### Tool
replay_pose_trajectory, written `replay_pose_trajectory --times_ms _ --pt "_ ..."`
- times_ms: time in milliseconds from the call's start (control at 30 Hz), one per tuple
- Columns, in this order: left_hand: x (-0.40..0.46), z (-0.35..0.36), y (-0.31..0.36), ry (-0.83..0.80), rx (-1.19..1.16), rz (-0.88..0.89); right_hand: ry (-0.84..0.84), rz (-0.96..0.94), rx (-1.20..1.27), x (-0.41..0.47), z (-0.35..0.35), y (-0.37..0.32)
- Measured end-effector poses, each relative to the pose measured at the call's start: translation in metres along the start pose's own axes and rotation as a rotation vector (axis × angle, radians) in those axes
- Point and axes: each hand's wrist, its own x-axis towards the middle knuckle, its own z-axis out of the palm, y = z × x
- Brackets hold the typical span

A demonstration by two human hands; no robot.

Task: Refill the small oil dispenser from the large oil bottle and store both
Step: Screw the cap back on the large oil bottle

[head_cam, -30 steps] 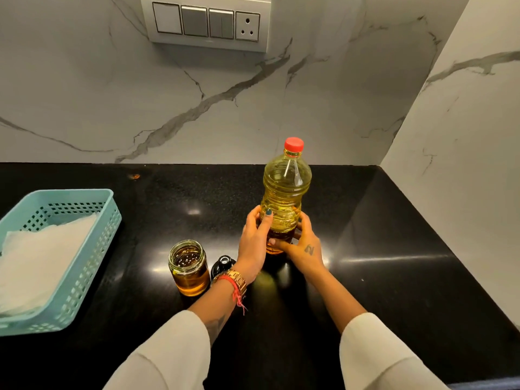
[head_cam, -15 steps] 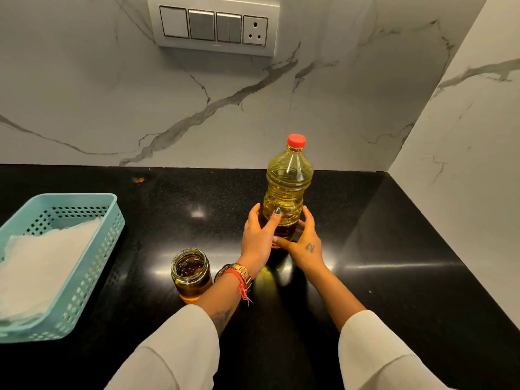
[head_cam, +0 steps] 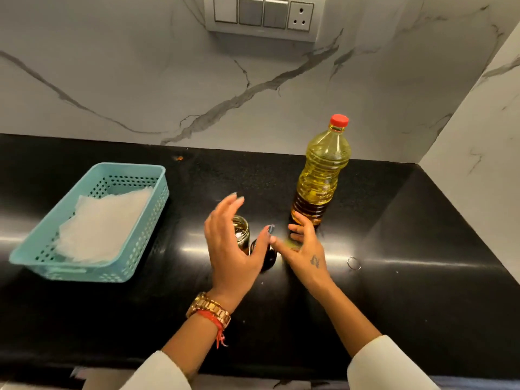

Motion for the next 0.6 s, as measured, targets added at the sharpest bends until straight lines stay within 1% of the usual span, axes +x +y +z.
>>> replay_pose_trajectory --times_ms 67,167,267,367,433,500,600 --pt "-0.002 -0.008 -0.017 -0.022 0.089 -0.093 -0.091 -0.026 -0.108 0.001 0.011 0.000" --pt "-0.006 -0.011 -0.037 -0.172 0.126 -0.250 -0.164 -0.066 -0.280 0.006 0.026 0.000" --pt "-0.009 -0.006 -0.047 -0.320 0.046 -0.403 -0.199 -0.081 -0.422 0.011 0.032 0.004" --pt "-0.010 -0.003 -0.056 -0.366 -0.041 -0.512 -0.200 -0.109 -0.564 0.015 0.035 0.010" --pt "-0.012 -0.001 -0.061 -0.371 -0.051 -0.540 -0.194 -0.149 -0.629 0.017 0.035 0.012" --pt "-0.014 0.001 -0.065 -0.346 -0.048 -0.525 -0.193 -0.191 -0.655 0.019 0.035 0.013" --pt "-0.015 0.003 -0.070 -0.309 -0.046 -0.496 -0.213 -0.162 -0.619 0.024 0.029 0.008"
